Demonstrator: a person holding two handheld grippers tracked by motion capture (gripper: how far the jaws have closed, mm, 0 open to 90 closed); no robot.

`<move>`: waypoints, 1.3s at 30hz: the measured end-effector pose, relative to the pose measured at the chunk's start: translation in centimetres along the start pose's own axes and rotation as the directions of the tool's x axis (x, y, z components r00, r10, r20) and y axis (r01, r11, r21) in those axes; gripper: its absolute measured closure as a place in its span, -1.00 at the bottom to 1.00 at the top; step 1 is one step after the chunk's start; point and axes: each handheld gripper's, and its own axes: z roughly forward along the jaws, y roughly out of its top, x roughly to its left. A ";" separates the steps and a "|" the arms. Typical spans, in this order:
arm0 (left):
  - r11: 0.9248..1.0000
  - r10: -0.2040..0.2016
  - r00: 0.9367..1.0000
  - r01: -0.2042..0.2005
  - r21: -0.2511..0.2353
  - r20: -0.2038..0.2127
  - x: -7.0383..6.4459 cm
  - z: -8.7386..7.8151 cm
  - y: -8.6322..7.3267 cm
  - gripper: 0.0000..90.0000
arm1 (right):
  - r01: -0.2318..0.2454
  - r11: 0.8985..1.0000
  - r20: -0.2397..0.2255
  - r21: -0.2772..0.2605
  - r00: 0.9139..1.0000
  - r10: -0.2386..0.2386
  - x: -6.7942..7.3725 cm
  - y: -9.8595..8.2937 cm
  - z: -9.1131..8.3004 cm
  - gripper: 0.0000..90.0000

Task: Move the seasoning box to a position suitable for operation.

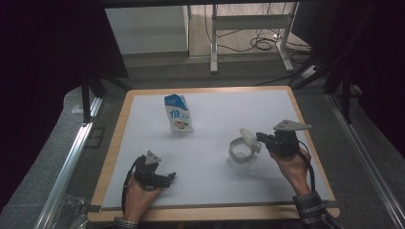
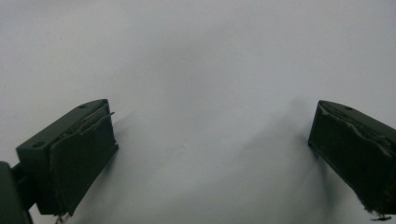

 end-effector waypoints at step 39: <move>1.000 -0.013 1.000 0.013 0.000 0.020 0.5 -0.5 0.1 -0.87 | -0.028 1.000 0.042 -0.004 0.999 0.028 -1.2 -2.5 -0.6 0.79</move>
